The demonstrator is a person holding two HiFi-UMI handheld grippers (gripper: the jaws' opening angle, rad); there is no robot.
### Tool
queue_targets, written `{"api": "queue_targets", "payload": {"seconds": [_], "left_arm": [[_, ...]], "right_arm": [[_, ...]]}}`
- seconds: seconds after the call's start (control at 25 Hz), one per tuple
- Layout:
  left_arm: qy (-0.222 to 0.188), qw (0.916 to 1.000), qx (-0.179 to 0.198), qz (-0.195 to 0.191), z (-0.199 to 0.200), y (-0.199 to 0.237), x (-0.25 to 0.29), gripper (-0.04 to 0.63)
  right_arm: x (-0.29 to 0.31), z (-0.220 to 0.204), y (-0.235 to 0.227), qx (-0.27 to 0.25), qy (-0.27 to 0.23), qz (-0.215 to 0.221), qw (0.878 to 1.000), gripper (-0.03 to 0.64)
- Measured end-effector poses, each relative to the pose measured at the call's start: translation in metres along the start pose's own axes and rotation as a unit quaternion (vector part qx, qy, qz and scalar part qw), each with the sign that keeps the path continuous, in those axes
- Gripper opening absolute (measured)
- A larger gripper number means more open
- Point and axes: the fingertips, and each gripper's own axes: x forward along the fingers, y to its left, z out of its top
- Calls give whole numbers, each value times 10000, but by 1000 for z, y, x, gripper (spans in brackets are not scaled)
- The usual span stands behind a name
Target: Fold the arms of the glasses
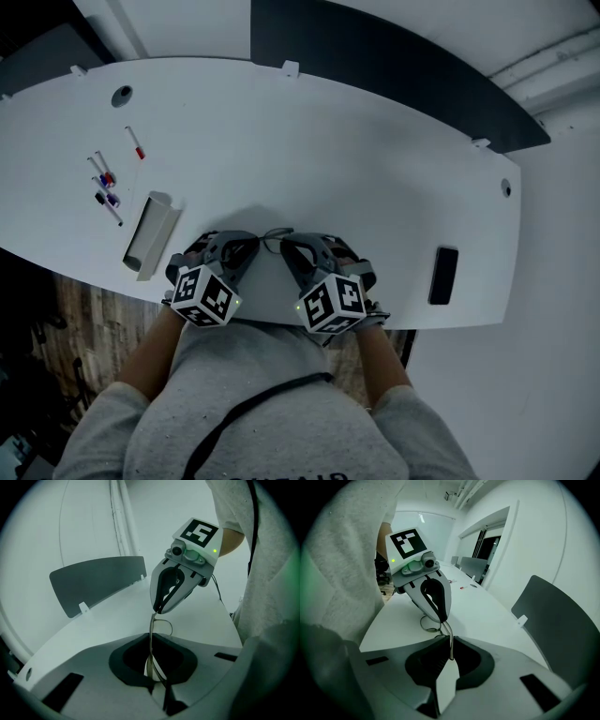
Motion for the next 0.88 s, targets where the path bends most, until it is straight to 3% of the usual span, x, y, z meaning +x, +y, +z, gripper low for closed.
{"api": "queue_targets", "payload": {"seconds": [0.24, 0.36, 0.6, 0.72, 0.88], "left_arm": [[6, 9992, 234, 327, -5, 3, 0, 31], [35, 9993, 162, 322, -11, 3, -1, 146], [-344, 9986, 141, 375, -8, 8, -16, 137], [-533, 9974, 169, 444, -3, 8, -22, 56], [-477, 9978, 195, 427, -5, 5, -23, 40]], "right_arm": [[8, -5, -1, 128, 160, 15, 9998, 37], [11, -9, 0, 97, 273, 40, 9996, 35], [17, -10, -1, 180, 345, 55, 9992, 34], [20, -8, -2, 256, 352, 67, 9990, 34], [24, -8, -2, 258, 446, 101, 9986, 34]]}}
